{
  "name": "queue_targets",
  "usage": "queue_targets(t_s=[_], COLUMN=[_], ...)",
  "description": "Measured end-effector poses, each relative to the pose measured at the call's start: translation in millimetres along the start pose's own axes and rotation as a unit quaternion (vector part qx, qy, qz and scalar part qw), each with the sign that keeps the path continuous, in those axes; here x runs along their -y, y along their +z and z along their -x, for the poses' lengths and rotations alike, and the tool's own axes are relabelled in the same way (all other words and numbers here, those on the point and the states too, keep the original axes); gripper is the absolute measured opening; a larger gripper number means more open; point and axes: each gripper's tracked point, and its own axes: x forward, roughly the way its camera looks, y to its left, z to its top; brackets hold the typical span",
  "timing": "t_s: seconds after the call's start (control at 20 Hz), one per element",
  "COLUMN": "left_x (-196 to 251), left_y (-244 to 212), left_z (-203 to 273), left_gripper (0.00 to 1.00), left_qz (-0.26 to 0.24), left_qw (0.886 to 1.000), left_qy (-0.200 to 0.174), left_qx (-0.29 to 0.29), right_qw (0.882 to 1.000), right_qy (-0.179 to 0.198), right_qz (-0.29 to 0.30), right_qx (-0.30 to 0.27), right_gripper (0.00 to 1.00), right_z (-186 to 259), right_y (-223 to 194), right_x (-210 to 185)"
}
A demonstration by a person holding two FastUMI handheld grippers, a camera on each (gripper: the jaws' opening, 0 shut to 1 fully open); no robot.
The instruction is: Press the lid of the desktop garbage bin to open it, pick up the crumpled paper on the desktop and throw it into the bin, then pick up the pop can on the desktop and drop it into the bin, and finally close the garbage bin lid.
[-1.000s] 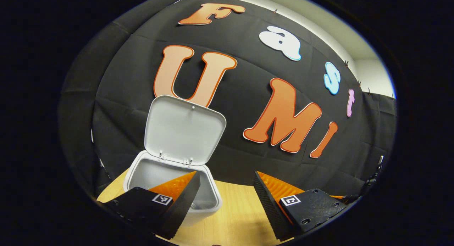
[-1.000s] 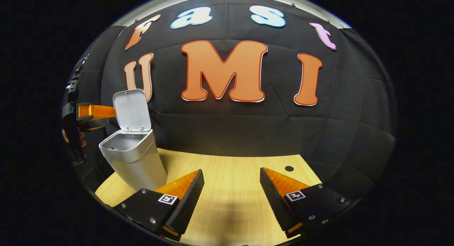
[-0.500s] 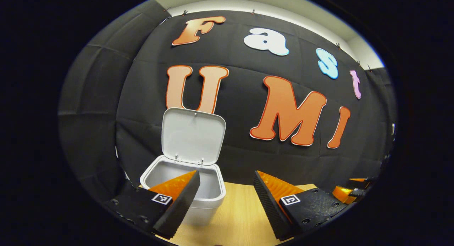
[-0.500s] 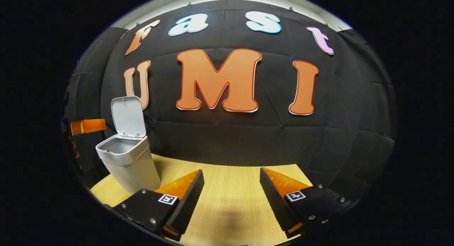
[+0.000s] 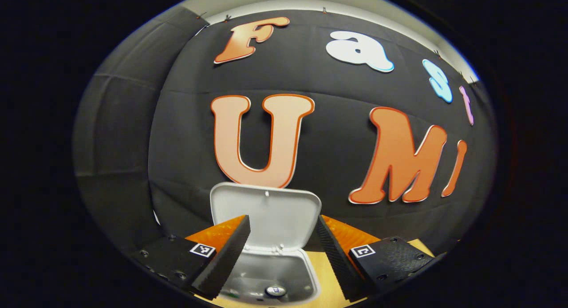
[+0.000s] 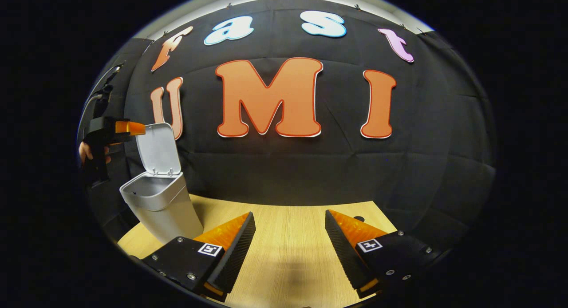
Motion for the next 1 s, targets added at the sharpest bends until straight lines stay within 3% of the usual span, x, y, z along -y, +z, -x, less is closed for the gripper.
queue_targets(t_s=[0.2, 0.3, 0.4, 0.5, 0.55, 0.8, 1.0], left_x=[-7, -3, -9, -11, -9, -1, 3], left_y=[50, 45, 23, 22, 16, -11, -91], left_z=[-56, -80, -102, -104, -96, -37, 28], left_gripper=[0.93, 0.93, 0.94, 0.95, 0.9, 0.93, 0.93], left_qz=[-0.008, -0.003, -0.003, -0.021, -0.025, -0.029, -0.049], left_qw=[0.999, 1.0, 0.999, 0.999, 0.998, 0.995, 0.987], left_qy=[0.0, -0.018, -0.013, -0.012, -0.011, -0.033, -0.039], left_qx=[0.039, 0.007, -0.041, -0.048, -0.061, -0.094, -0.149], right_qw=[1.0, 1.0, 1.0, 1.0, 1.0, 1.0, 1.0], right_qy=[-0.017, -0.02, -0.025, -0.024, -0.025, -0.02, -0.006], right_qz=[0.0, 0.001, 0.005, 0.009, 0.012, 0.011, 0.016], right_qx=[-0.01, -0.02, -0.018, -0.015, -0.013, -0.012, -0.009], right_gripper=[0.94, 0.94, 0.94, 0.94, 0.94, 0.94, 0.94], right_z=[0, 0, 2, 5, 7, 12, 14], right_y=[-4, -8, -6, -5, -4, -7, -6], right_x=[3, 3, 2, -1, -1, -2, -10])
